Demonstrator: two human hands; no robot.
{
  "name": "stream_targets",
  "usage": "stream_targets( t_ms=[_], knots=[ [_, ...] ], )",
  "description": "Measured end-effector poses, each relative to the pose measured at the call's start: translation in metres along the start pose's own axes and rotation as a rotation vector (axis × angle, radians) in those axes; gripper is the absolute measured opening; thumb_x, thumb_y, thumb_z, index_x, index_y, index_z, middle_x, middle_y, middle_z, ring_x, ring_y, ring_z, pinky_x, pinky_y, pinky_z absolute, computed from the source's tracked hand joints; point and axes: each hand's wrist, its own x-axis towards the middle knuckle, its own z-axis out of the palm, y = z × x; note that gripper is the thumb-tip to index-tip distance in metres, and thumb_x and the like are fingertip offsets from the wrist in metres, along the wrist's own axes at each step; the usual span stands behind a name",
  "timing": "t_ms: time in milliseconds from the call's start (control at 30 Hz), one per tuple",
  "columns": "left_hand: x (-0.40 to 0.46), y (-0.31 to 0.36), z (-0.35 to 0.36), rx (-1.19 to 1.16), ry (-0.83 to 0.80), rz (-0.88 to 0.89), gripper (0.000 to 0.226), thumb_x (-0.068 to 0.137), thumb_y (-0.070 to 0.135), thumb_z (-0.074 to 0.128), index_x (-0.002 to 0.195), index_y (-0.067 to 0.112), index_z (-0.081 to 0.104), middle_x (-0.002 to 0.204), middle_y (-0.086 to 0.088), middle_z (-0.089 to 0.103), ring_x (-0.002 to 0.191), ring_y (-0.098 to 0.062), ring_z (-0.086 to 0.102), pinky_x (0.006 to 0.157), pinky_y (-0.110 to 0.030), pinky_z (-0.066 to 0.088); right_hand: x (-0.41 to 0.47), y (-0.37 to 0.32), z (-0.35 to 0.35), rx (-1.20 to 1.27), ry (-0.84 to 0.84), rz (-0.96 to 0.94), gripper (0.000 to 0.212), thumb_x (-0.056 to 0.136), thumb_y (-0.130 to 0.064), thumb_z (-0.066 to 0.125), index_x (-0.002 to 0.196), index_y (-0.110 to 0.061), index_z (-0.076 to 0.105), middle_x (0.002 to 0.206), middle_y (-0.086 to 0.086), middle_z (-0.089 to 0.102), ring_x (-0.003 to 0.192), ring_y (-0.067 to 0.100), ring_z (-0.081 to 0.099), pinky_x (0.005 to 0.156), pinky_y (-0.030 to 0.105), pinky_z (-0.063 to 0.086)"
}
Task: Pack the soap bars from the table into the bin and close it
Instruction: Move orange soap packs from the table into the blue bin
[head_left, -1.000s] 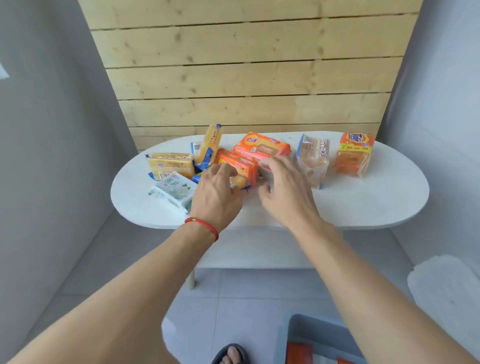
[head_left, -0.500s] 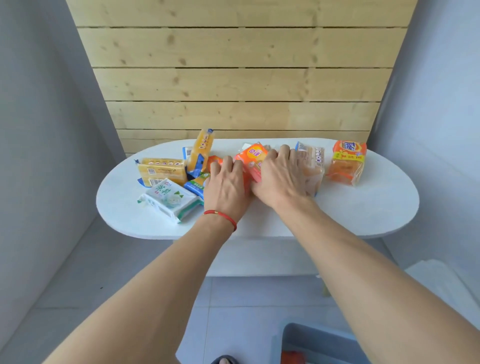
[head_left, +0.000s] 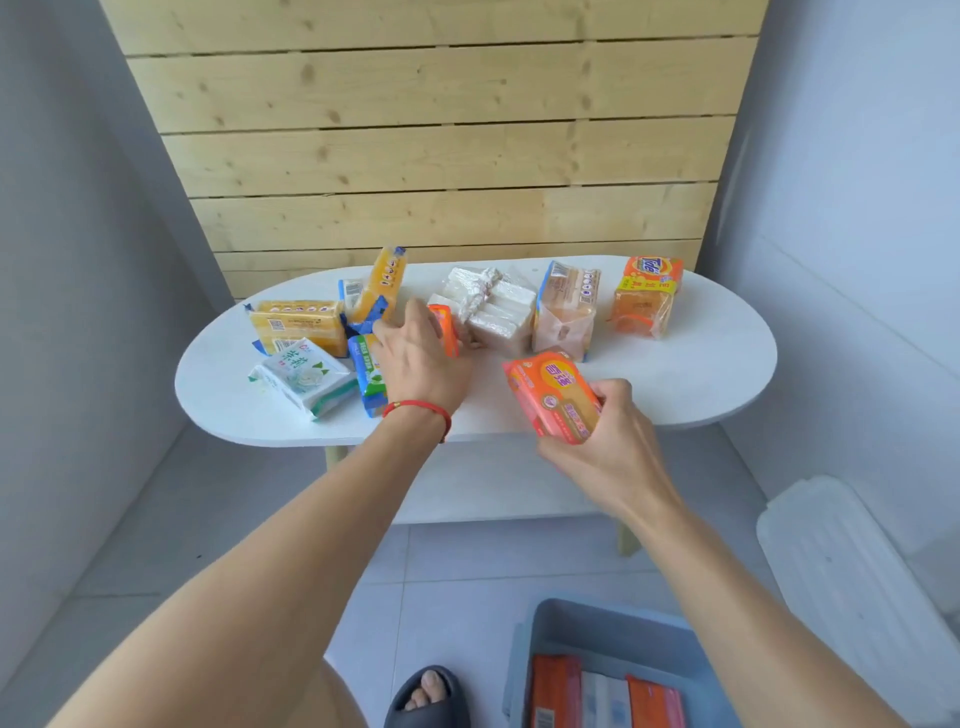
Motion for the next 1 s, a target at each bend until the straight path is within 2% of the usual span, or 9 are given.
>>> stream_targets(
  t_ms=[67, 167, 300, 367, 467, 600, 767, 867, 1000],
  knots=[
    [-0.019, 0.005, -0.006, 0.014, -0.044, 0.047, 0.03, 0.085, 0.02, 0.062, 0.107, 0.006, 0.049, 0.103, -0.021, 0.06, 0.101, -0.039, 0.053, 0.085, -0.042, 0.042, -0.016, 0.018, -0.012, 0.106, -0.041, 0.029, 0.07, 0.051, -0.052, 0.072, 0.112, -0.034, 0.042, 0.096, -0.01, 0.068, 0.08, 0.007, 0.068, 0.059, 0.024, 0.053],
    [-0.047, 0.013, -0.022, 0.015, -0.124, 0.085, 0.034, 0.084, 0.019, 0.062, 0.111, 0.007, 0.046, 0.093, -0.017, 0.064, 0.093, -0.042, 0.059, 0.073, -0.04, 0.042, -0.038, 0.045, -0.029, 0.331, -0.205, 0.077, 0.074, 0.053, -0.046, 0.083, 0.117, -0.038, 0.048, 0.099, -0.011, 0.071, 0.082, 0.007, 0.072, 0.062, 0.029, 0.058],
    [-0.09, 0.012, -0.046, -0.081, -0.259, 0.028, 0.031, 0.082, 0.021, 0.066, 0.106, 0.017, 0.046, 0.087, -0.005, 0.071, 0.083, -0.031, 0.066, 0.071, -0.039, 0.053, -0.061, 0.082, -0.053, 0.495, -0.549, 0.225, 0.065, 0.065, -0.039, 0.089, 0.123, -0.021, 0.065, 0.098, -0.004, 0.078, 0.082, 0.011, 0.072, 0.062, 0.022, 0.056],
    [-0.126, 0.0, -0.046, -0.248, -0.34, -0.078, 0.028, 0.084, 0.023, 0.069, 0.1, 0.021, 0.047, 0.083, -0.003, 0.072, 0.074, -0.027, 0.069, 0.067, -0.041, 0.055, -0.068, 0.106, -0.054, 0.471, -0.657, 0.356, 0.058, 0.075, -0.036, 0.089, 0.125, -0.015, 0.068, 0.107, 0.008, 0.079, 0.088, 0.019, 0.074, 0.072, 0.028, 0.06],
    [-0.187, -0.028, -0.025, -0.559, -0.576, -0.49, 0.032, 0.086, 0.012, 0.072, 0.109, 0.016, 0.05, 0.079, -0.01, 0.071, 0.062, -0.023, 0.067, 0.063, -0.04, 0.058, -0.081, 0.144, -0.042, 0.316, -0.801, 0.558, 0.059, 0.081, -0.039, 0.078, 0.123, 0.001, 0.068, 0.117, 0.025, 0.073, 0.096, 0.028, 0.069, 0.085, 0.036, 0.055],
    [-0.226, -0.069, 0.027, -0.486, -0.845, -0.837, 0.042, 0.085, 0.001, 0.067, 0.12, 0.013, 0.046, 0.078, -0.011, 0.068, 0.057, -0.021, 0.064, 0.061, -0.033, 0.054, -0.099, 0.196, -0.009, -0.004, -0.747, 0.675, 0.044, 0.093, -0.034, 0.074, 0.117, 0.001, 0.064, 0.109, 0.022, 0.076, 0.096, 0.032, 0.075, 0.085, 0.039, 0.058],
    [-0.237, -0.111, 0.057, -0.191, -0.748, -0.801, 0.043, 0.085, 0.001, 0.056, 0.122, 0.019, 0.042, 0.102, -0.018, 0.067, 0.086, -0.032, 0.071, 0.079, -0.048, 0.062, -0.134, 0.233, 0.051, 0.036, -0.55, 0.803, 0.029, 0.089, -0.026, 0.075, 0.11, -0.008, 0.064, 0.109, 0.017, 0.074, 0.099, 0.032, 0.074, 0.09, 0.053, 0.06],
    [-0.234, -0.122, 0.06, -0.321, -0.7, -0.956, 0.044, 0.086, -0.007, 0.051, 0.121, 0.019, 0.042, 0.102, -0.017, 0.064, 0.083, -0.033, 0.071, 0.08, -0.051, 0.06, -0.147, 0.234, 0.087, 0.148, -0.532, 0.789, 0.013, 0.094, -0.026, 0.071, 0.095, -0.013, 0.068, 0.107, 0.02, 0.076, 0.095, 0.03, 0.074, 0.088, 0.052, 0.061],
    [-0.229, -0.132, 0.063, -0.394, -0.654, -1.037, 0.043, 0.091, -0.008, 0.053, 0.123, 0.019, 0.042, 0.104, -0.012, 0.061, 0.09, -0.031, 0.07, 0.082, -0.052, 0.059, -0.15, 0.226, 0.112, 0.019, -0.635, 0.698, 0.031, 0.1, -0.02, 0.061, 0.129, -0.01, 0.061, 0.127, 0.012, 0.069, 0.115, 0.028, 0.066, 0.097, 0.032, 0.053]
  ],
)
